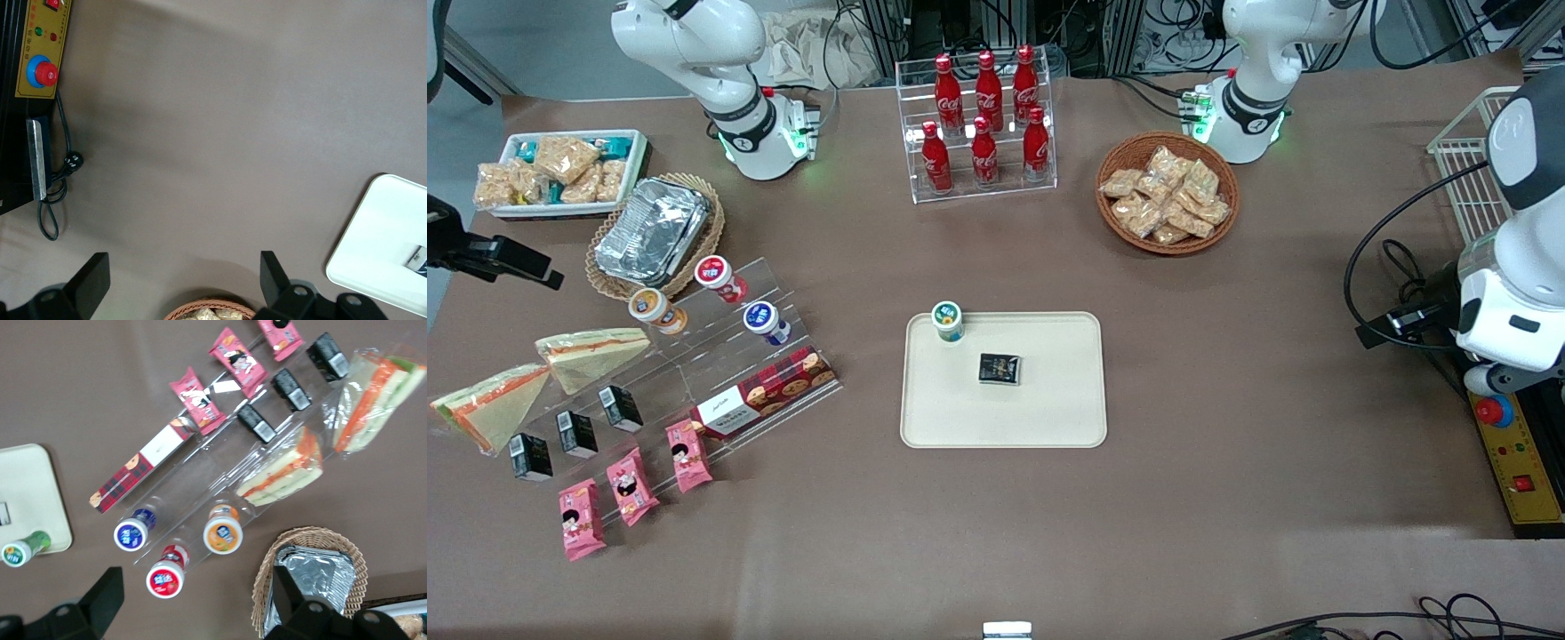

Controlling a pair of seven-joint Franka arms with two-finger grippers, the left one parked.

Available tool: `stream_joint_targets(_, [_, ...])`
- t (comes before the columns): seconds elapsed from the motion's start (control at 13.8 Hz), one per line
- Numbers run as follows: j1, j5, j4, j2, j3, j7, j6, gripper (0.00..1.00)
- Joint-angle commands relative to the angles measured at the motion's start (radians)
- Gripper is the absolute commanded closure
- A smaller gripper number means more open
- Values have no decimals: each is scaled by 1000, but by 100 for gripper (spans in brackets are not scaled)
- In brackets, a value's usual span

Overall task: Place sandwich on tray
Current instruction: 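Move the right gripper toward the wrapped sandwiches in the acrylic rack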

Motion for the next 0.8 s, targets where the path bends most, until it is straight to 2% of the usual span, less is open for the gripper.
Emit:
stream_joint_targets(0.0, [-39,-9,29,26,5,-13,14,1])
stream_joint_targets(0.22, [-65,-14,31,41,3,-7,19,1])
stream_joint_targets(0.43, [-91,-63,37,90,4,-33,80,1])
stream_joint_targets(0.72, [-173,-65,37,170,5,-41,129,1])
